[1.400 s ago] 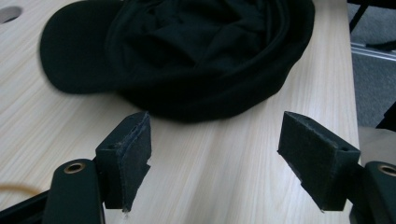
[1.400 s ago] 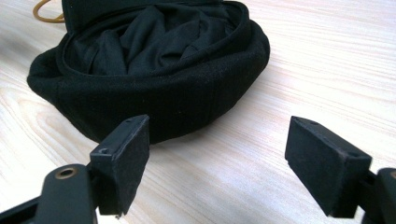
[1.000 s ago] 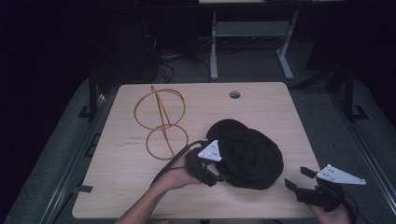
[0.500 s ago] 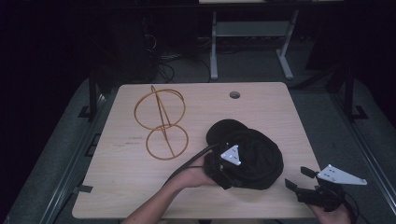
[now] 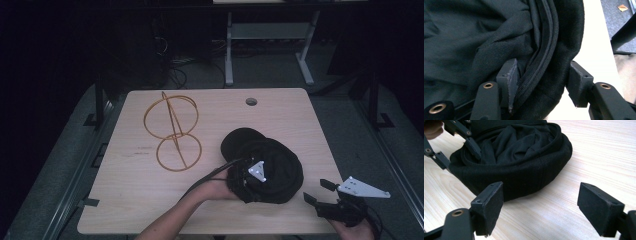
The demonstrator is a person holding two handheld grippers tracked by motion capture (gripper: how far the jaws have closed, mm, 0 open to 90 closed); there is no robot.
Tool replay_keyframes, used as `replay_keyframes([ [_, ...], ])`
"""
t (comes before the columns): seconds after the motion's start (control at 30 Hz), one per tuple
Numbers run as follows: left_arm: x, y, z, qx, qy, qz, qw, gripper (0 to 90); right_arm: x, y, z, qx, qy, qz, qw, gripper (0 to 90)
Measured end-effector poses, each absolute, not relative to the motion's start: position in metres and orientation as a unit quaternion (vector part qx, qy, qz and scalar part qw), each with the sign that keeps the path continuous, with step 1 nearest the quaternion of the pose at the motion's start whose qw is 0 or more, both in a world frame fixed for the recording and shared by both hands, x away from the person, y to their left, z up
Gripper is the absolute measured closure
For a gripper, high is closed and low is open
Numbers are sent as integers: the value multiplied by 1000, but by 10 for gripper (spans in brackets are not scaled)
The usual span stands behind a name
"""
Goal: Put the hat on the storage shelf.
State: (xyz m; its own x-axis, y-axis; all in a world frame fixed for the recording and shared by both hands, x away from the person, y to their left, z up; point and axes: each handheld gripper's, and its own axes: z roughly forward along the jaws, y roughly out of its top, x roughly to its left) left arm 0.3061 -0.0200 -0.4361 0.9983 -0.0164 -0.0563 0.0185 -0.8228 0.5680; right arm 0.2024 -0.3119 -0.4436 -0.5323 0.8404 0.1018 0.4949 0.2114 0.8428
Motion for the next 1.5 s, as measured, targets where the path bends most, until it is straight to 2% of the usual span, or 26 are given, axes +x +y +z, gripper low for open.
replay_keyframes([
  [0.1, 308, -24, -440, 958, -4, -35, 286, 491, 202, -312, -444, 444, 753, 446, 194, 202],
  [0.27, 310, -27, -441, 960, -18, -32, 276, 653, 202, -311, -444, 442, 754, 446, 194, 202],
  [0.57, 310, -33, -436, 958, -32, -35, 281, 753, 201, -311, -444, 442, 753, 446, 194, 200],
  [0.83, 313, -34, -423, 949, -29, -49, 311, 778, 201, -311, -445, 443, 752, 448, 194, 199],
  [1.03, 319, -25, -406, 933, -8, -56, 355, 778, 199, -311, -441, 450, 743, 458, 191, 208],
  [1.5, 336, 4, -367, 895, 29, -83, 438, 776, 205, -306, -423, 446, 725, 495, 173, 148],
])
